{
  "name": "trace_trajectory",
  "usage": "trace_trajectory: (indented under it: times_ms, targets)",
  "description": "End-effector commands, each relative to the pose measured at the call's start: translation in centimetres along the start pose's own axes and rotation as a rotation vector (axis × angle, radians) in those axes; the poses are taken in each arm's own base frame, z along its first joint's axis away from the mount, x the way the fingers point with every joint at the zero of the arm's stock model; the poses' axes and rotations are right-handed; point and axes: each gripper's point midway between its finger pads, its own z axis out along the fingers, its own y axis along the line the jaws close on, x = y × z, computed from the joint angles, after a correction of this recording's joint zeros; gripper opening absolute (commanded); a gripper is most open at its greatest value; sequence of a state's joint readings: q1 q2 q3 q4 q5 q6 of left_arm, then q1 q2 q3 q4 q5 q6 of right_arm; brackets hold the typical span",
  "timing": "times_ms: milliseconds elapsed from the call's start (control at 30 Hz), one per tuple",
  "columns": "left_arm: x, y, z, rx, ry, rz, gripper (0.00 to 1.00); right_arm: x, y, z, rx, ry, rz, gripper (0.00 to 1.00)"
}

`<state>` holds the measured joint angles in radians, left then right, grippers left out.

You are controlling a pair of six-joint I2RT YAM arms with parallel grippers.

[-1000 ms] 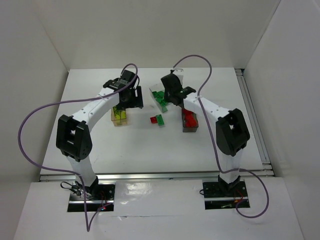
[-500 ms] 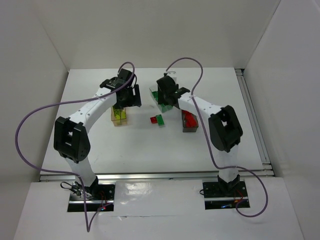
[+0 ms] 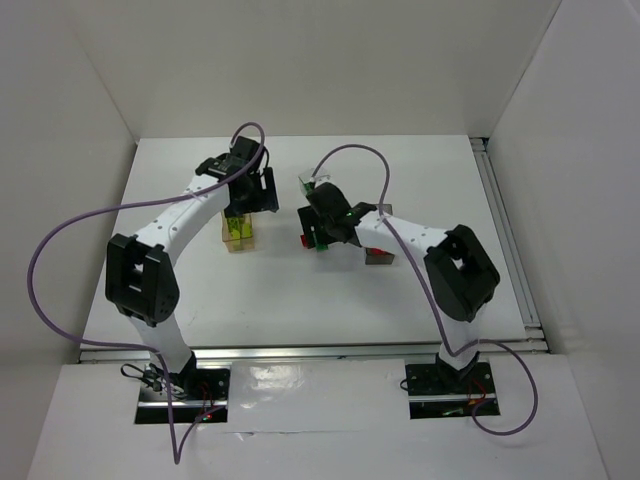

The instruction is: Sort the legos into containers by color

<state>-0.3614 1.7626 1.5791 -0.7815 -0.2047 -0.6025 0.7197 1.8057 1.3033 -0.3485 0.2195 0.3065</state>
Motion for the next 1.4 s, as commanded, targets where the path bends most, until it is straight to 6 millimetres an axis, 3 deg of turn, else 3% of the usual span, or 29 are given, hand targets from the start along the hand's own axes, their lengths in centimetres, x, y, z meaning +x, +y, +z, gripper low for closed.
trace_trajectory:
  times_ms: [0,33,167,367,533,633,700,733,800,900,933,1167,1233,1367]
  targets:
    - [-0.7,0.1,-1.7,0.026,-0.039,0.002,0.9,-0.9,1.4,1.8,-0.043,0.002,-0.05,0.8]
    - [-0.7,0.1,-1.7,0.026,-0.039,0.002,0.9,0.1,1.2,2.8,-0.033,0.031,-0.057,0.8]
    - [-0.3,0.1,-1.5,0.029,-0.026,0.014,0.9,0.0,0.8,4.2,0.006,0.033,-0.079,0.8]
    - [-0.3,0.2,-1.5,0.029,-0.027,0.024,0.9,0.4,1.0,5.4,0.013,0.056,-0.084,0.68]
    - [-0.6,0.2,-1.9,0.037,-0.043,0.05,0.9,0.8,1.0,5.0,0.01,0.075,-0.077,0.38]
    - [-1.3,0.4,-2.4,0.026,-0.071,0.076,0.9,-0.5,1.1,2.7,-0.012,0.05,-0.07,0.25]
    - [-1.6,0.4,-2.5,0.047,-0.069,0.106,0.9,-0.4,1.2,1.1,-0.066,0.059,-0.073,0.23]
    - [-1.5,-0.3,-2.6,0.09,-0.062,0.128,0.9,-2.1,0.8,-0.8,-0.094,0.016,-0.047,0.23]
    - [-1.7,-2.0,-3.7,0.204,-0.073,0.204,0.91,-2.9,0.3,-3.5,-0.199,0.004,-0.018,0.23]
    - [-1.0,-2.9,-5.2,0.316,-0.113,0.286,0.94,-2.5,0.2,-5.6,-0.326,0.022,0.032,0.23]
    - [-1.2,-4.2,-6.0,0.384,-0.152,0.31,0.95,-3.4,-0.6,-6.6,-0.344,-0.008,0.063,0.23]
    - [2.2,-8.4,-11.1,0.703,-0.254,0.556,1.0,-1.8,0.6,-9.7,-0.638,0.048,0.218,0.23]
    - [3.1,-9.1,-11.6,0.75,-0.254,0.598,1.0,-1.0,1.6,-10.5,-0.739,0.077,0.235,0.23]
    - [5.2,-11.0,-12.2,0.833,-0.228,0.688,1.0,-1.2,2.2,-11.8,-0.851,0.078,0.261,0.23]
